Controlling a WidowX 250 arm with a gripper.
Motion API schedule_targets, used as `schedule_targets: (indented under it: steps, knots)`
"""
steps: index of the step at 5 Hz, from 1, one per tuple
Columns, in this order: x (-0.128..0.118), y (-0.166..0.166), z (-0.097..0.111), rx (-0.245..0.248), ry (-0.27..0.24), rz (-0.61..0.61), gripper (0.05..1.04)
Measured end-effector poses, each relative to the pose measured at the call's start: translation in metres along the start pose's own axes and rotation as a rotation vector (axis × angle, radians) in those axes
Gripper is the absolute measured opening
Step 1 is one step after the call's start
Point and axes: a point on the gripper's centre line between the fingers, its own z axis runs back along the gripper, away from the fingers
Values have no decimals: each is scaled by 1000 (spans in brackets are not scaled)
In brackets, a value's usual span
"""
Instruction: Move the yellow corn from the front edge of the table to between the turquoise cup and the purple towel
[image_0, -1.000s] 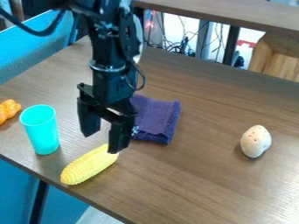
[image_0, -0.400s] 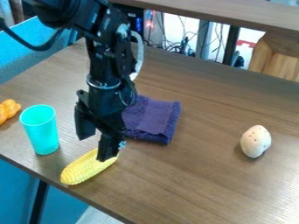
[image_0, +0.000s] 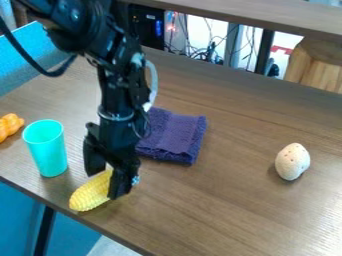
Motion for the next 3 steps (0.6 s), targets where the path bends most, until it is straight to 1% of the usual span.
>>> schedule_targets:
  steps: [1, 2, 3]
  knots:
    - [1, 0, -10, -4, 30, 5, 963]
    - [1, 0, -9, -7, 30, -2, 722]
    - [-4, -3, 1, -65, 20, 7, 691]
